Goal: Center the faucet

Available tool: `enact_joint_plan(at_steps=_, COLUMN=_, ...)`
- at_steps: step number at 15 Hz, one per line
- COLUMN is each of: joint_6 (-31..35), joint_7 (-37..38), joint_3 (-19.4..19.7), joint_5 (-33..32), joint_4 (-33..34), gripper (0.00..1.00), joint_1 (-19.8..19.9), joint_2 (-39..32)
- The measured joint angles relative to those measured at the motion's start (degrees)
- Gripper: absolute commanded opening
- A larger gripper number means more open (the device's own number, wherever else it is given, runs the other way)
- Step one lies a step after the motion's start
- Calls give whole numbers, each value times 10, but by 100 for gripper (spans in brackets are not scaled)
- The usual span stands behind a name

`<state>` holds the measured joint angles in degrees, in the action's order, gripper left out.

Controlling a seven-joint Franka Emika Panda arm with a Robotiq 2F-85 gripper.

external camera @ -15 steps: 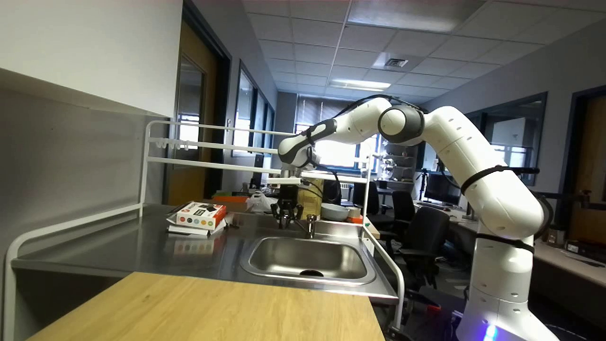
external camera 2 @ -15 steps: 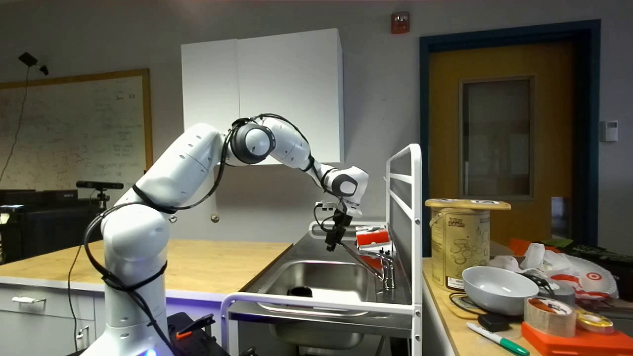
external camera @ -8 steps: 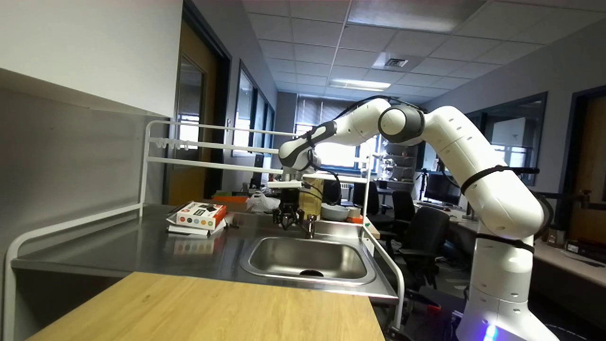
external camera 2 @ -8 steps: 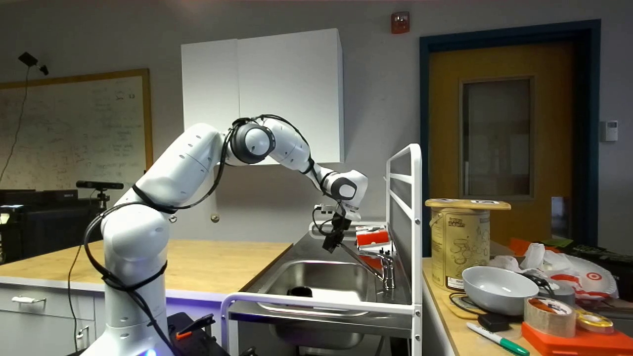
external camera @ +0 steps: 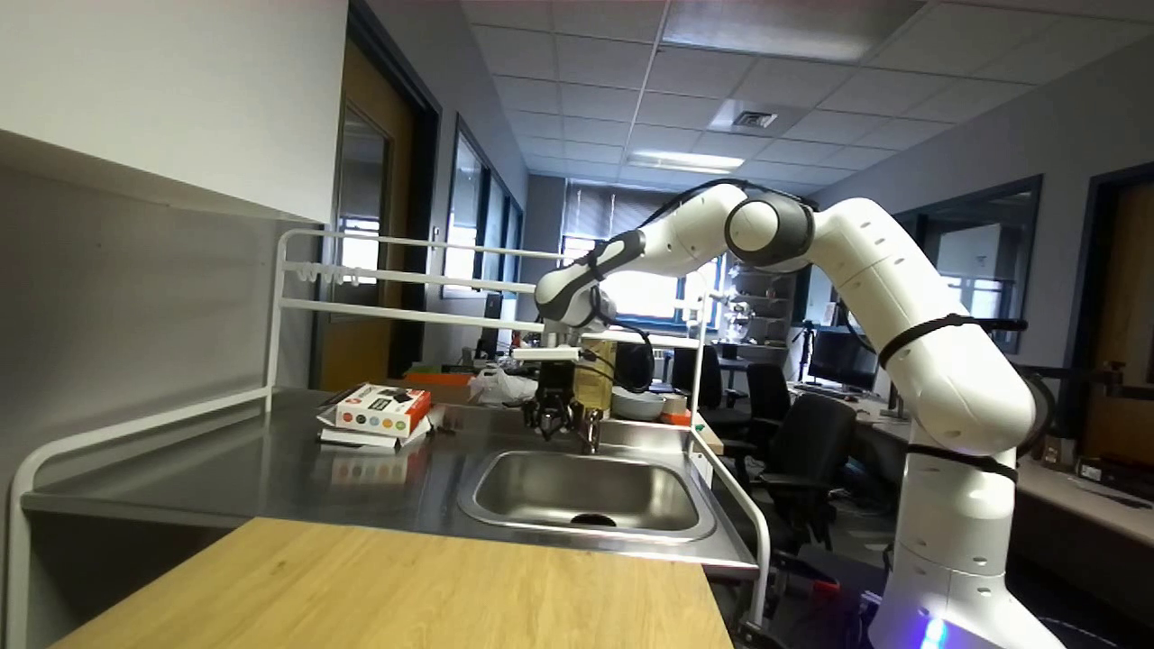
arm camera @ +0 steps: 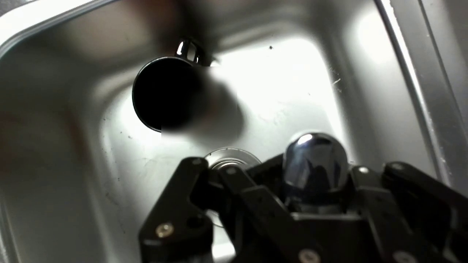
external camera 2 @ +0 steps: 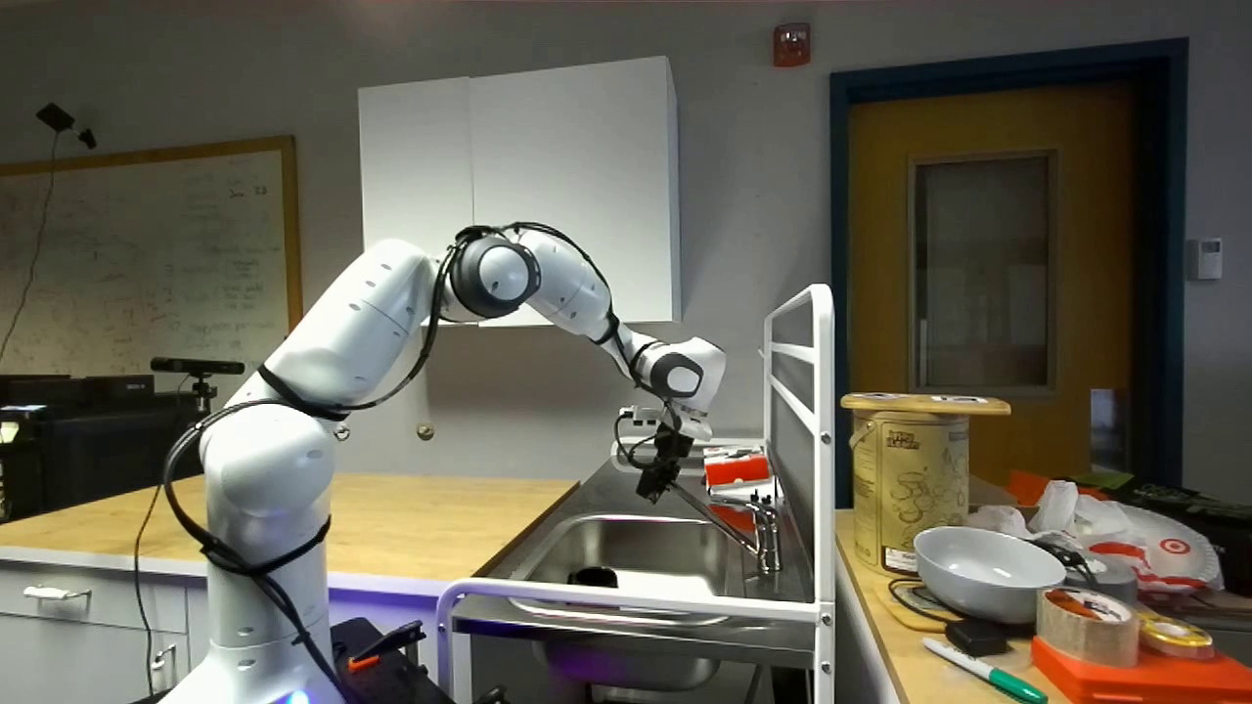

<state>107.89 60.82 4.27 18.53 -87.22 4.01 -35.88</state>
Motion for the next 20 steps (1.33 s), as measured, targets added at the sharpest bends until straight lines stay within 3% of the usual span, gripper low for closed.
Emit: enact_joint_plan(at_steps=20, joint_6=116, joint_7=-96, joint_3=31, joint_5=0, joint_4=-215, gripper=0, joint_1=26, joint_2=119)
